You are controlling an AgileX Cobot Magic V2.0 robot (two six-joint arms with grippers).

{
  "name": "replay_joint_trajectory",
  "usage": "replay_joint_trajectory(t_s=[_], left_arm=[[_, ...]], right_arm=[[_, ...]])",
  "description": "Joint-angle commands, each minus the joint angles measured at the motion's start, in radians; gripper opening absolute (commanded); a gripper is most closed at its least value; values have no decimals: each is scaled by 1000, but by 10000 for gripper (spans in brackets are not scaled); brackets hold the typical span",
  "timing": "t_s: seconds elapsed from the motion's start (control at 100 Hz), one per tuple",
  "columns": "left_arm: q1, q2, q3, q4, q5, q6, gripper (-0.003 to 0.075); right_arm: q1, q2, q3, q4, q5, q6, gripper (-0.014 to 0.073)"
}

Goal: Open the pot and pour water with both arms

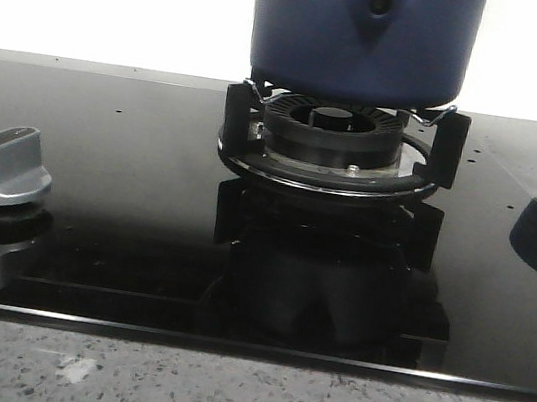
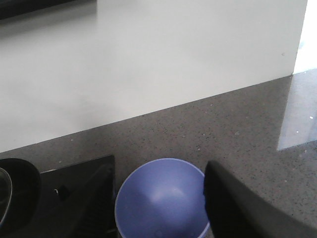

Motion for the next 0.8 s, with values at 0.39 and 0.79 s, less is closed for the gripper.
replay_joint_trajectory(t_s=[0.39, 0.79], left_arm=[[-26, -53, -38, -129, -27, 54, 314], [-58, -46, -38, -172, -85, 125, 314]], right_arm=[[1, -6, -24, 32, -111, 3, 228], [1, -6, -24, 32, -112, 3, 66]])
